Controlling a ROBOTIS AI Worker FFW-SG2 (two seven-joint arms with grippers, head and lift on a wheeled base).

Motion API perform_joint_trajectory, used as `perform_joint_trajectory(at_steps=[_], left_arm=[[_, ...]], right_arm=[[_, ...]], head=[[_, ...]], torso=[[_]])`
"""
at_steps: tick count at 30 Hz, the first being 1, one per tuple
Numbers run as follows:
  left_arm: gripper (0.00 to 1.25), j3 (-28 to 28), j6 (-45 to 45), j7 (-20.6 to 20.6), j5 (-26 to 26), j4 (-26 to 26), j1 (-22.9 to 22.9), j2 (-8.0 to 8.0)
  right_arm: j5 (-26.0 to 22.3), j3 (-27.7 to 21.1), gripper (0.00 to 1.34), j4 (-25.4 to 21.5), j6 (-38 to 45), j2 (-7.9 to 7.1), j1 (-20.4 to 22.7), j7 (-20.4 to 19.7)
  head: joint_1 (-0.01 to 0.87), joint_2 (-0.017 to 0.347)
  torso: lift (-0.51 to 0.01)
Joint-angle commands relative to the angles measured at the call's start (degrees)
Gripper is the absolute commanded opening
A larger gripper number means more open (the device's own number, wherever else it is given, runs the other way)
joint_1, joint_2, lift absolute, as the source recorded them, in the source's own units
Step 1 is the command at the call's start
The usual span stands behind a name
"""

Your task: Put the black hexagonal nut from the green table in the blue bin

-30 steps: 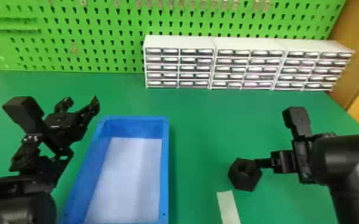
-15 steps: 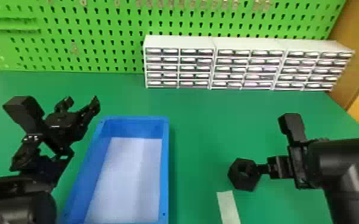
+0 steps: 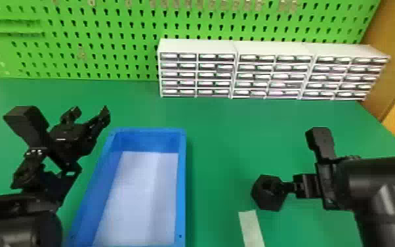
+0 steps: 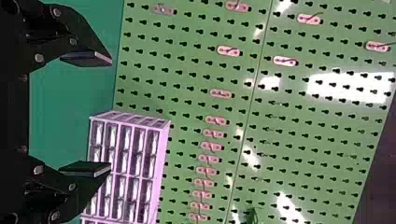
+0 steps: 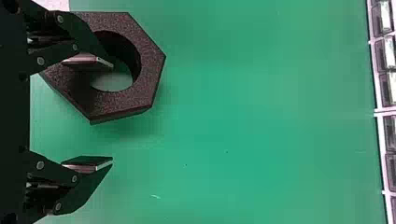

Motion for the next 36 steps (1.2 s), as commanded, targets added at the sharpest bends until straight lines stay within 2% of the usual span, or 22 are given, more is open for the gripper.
perform_joint_trajectory(at_steps=[1, 16, 36], left_arm=[[0.79, 0.00, 0.00, -0.01, 0.00, 0.00, 0.00, 0.00], [0.79, -0.09, 0.00, 0.08, 0.00, 0.00, 0.00, 0.00], [0.79, -0.09, 0.00, -0.01, 0.00, 0.00, 0.00, 0.00]], right_arm=[[0.08, -0.18, 0.80, -0.04, -0.39, 0.16, -0.07, 0.00], [0.87, -0.44, 0.80, 0.05, -2.15, 0.42, 0.19, 0.00], [0.08, -1.06, 0.80, 2.77, -6.55, 0.86, 1.16, 0.00]], head=[[0.691, 0.009], [0.691, 0.009], [0.691, 0.009]], torso=[[-0.097], [-0.097], [-0.097]])
